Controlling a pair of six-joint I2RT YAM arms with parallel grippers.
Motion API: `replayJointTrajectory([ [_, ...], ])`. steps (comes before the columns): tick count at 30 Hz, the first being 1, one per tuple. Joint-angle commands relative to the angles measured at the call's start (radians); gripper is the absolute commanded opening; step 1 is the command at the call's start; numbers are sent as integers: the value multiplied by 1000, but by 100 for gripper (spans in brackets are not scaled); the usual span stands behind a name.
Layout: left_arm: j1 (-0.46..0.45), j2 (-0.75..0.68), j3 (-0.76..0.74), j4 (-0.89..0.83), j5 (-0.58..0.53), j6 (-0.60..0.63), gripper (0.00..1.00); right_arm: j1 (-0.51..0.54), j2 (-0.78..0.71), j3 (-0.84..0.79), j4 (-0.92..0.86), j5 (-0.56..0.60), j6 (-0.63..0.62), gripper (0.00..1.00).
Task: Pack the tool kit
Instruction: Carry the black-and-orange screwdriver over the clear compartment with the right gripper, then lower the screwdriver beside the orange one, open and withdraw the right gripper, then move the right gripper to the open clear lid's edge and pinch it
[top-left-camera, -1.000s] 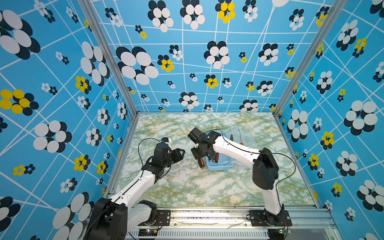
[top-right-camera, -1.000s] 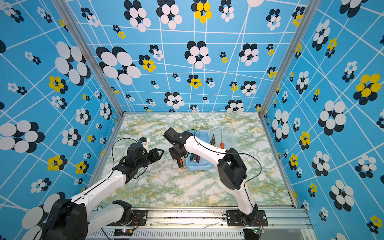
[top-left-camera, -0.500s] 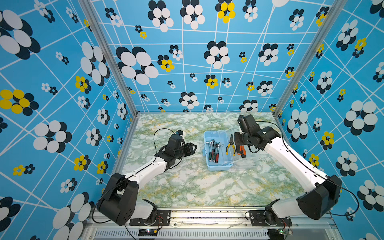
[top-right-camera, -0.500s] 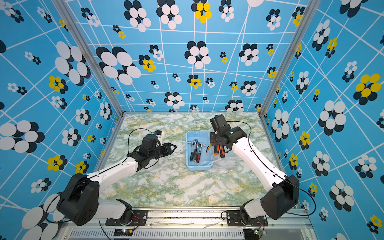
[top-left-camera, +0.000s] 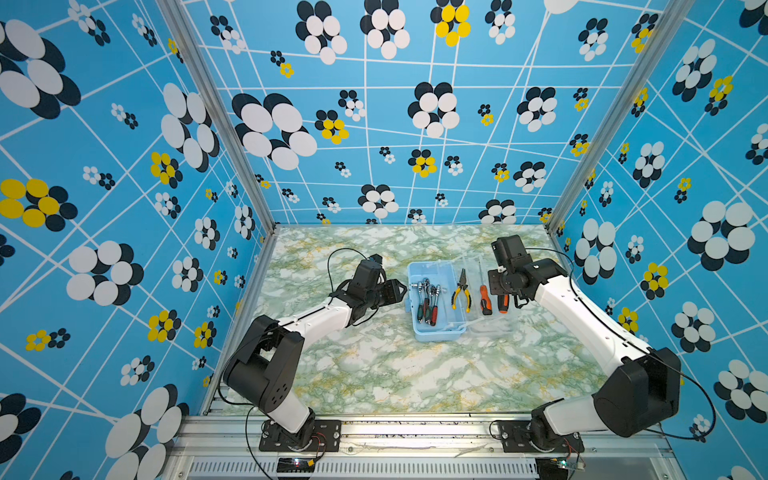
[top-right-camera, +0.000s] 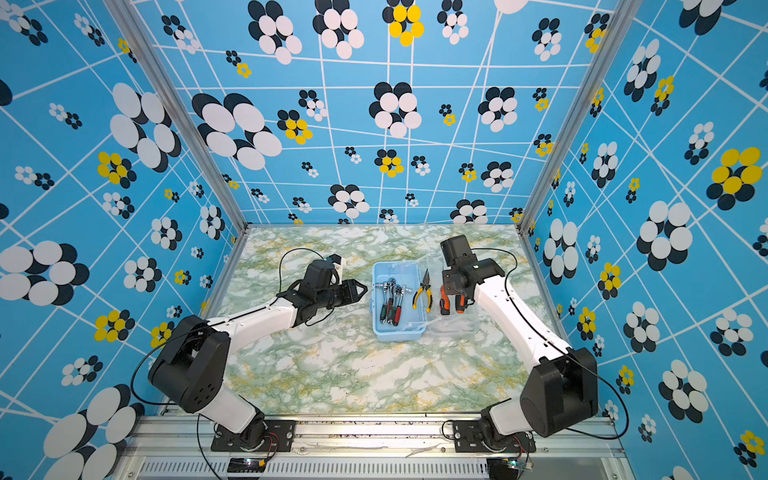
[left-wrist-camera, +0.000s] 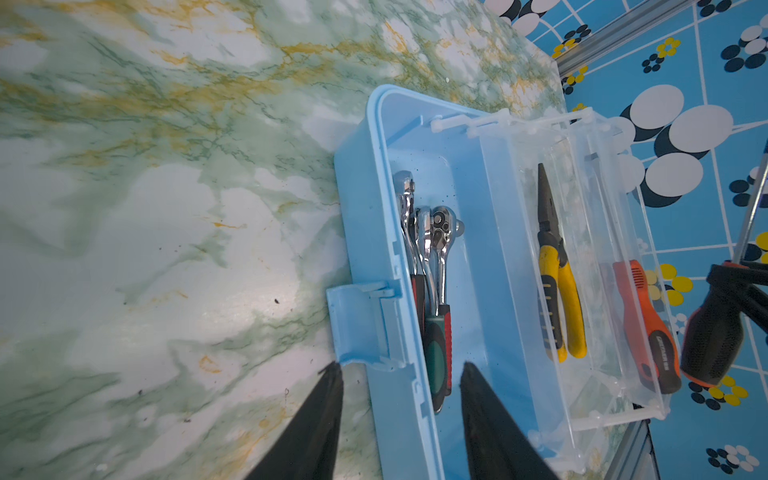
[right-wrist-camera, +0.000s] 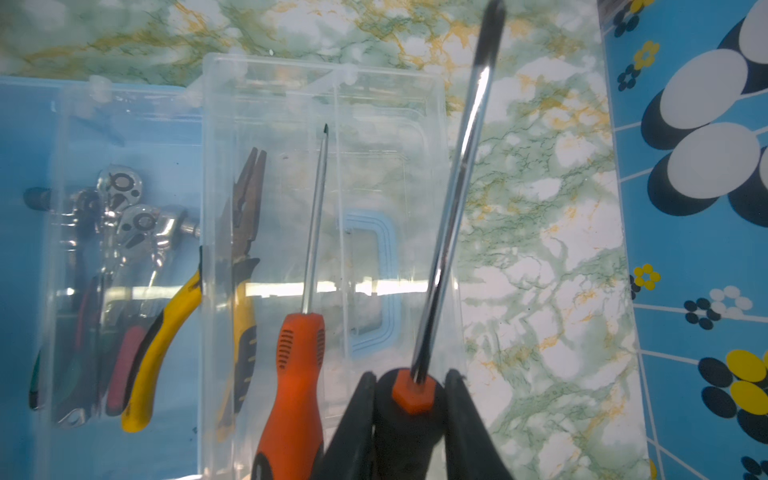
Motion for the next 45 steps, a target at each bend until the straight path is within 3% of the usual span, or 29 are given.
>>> replayJointTrajectory([
  [1, -6, 32, 46, 10, 10, 17, 48, -5, 41, -14, 63, 52, -60, 0],
  [10, -8, 96, 124, -43, -8, 25, 48, -6, 153, 15, 50, 21, -33, 0],
  [15, -7, 145, 207, -108, -42, 47, 49, -6, 192, 15, 27, -22, 17, 17],
  [21, -7, 230, 329, -202, -97, 75, 49, -7, 130, -9, 43, -92, 71, 37],
  [25, -6, 284, 388, -220, -97, 87, 48, -6, 15, -30, 59, -98, 105, 45],
  [30, -6, 333, 423, -203, -85, 99, 48, -18, -182, -174, 186, -120, 200, 53],
  [36, -6, 379, 470, -231, -103, 114, 48, -69, -402, -380, 309, -91, 328, 52],
  [45, -6, 462, 556, -276, -111, 137, 45, -283, -715, -603, 252, -153, 444, 48],
])
